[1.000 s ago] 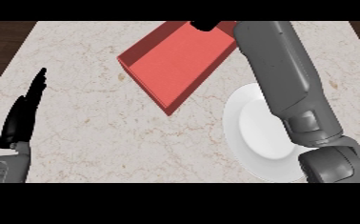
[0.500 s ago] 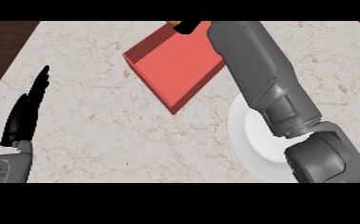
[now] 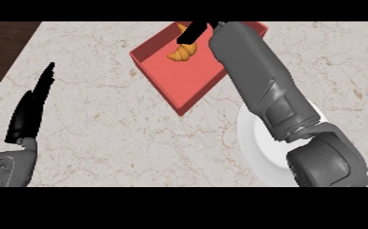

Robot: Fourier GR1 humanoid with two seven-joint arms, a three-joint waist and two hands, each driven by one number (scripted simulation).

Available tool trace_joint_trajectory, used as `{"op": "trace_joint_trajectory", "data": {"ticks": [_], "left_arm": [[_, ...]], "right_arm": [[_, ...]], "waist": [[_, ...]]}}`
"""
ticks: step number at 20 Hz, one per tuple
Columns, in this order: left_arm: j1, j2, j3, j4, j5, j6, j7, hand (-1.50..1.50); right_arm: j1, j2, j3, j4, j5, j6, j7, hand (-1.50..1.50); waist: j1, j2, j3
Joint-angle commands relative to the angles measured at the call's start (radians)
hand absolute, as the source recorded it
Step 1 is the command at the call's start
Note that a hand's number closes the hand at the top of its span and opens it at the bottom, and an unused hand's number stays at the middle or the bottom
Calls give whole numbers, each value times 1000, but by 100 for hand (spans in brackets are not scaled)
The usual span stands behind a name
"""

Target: Pick the croissant from the plate and place it in the cardboard box

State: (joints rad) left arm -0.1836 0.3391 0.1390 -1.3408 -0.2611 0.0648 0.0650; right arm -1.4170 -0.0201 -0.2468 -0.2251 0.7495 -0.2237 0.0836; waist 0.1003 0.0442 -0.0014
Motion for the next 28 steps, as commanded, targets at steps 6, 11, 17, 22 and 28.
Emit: {"op": "trace_joint_trajectory", "data": {"ticks": [6,11,17,22,28], "left_arm": [[-41,0,12,16,-2,10,8,0],[-22,-12,-1,-6,2,-1,22,0],[8,-4,19,-9,5,8,1,0],[0,1,29,31,6,3,-22,0],[65,-3,36,16,4,7,-35,0]], "right_arm": [[0,2,-82,-14,-74,-76,-159,-150],[22,13,-162,-41,-151,-174,-239,-150],[42,-102,-264,-51,-259,-73,-356,-150],[77,-205,-305,-34,-299,-13,-392,-150],[188,-344,-323,-17,-319,90,-462,-150]], "waist": [[-4,0,1],[-12,-10,2],[-25,-16,3],[-47,-20,2],[-55,-25,2]]}}
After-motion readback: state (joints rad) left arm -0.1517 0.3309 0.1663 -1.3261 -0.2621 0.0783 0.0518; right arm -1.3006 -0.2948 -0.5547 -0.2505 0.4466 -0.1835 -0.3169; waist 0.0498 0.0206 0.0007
